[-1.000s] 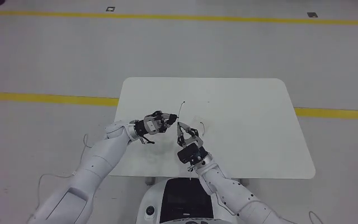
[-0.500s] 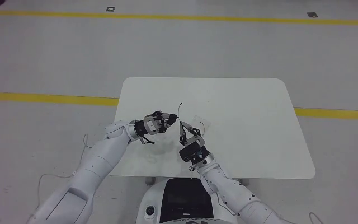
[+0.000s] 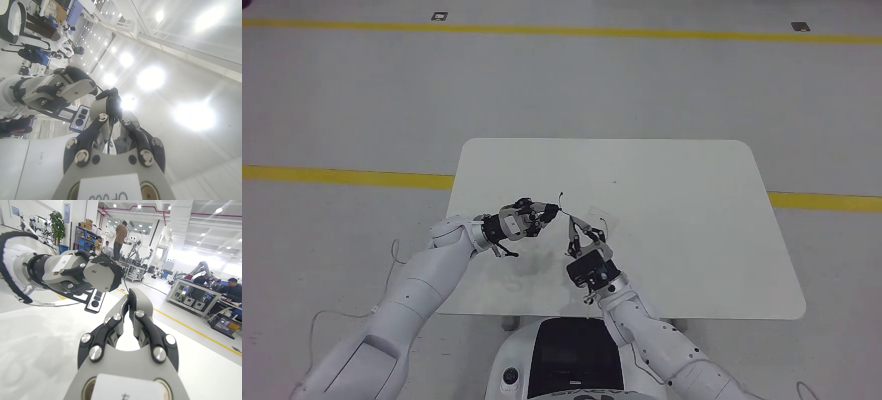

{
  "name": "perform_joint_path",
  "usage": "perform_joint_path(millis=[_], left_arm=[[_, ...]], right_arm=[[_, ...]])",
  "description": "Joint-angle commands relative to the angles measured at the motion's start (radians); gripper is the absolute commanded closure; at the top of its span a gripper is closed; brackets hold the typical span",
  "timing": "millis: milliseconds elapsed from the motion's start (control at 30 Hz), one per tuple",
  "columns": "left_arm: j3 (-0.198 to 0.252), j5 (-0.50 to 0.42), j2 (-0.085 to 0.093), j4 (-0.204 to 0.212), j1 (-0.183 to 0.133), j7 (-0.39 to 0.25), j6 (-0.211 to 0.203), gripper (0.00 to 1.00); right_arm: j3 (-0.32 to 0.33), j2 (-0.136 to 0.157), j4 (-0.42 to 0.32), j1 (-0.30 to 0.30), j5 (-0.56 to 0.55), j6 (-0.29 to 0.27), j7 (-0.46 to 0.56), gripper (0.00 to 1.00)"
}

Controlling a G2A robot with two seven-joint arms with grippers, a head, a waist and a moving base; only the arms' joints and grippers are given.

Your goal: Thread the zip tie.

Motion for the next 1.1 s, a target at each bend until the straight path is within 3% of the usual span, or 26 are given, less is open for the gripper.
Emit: perform_joint_path(millis=[0, 1067], left_arm=[[0.0, 0.0, 0.0, 0.0, 0.0, 0.0, 0.0, 1.0], [0.0, 0.0, 0.0, 0.0, 0.0, 0.0, 0.0, 1.0]], right_arm=[[0.003, 0.0, 0.001, -0.002, 0.0, 0.0, 0.003, 1.0], [-0.001, -0.006, 0.032, 0.012, 0.0, 0.0, 0.049, 1.0]])
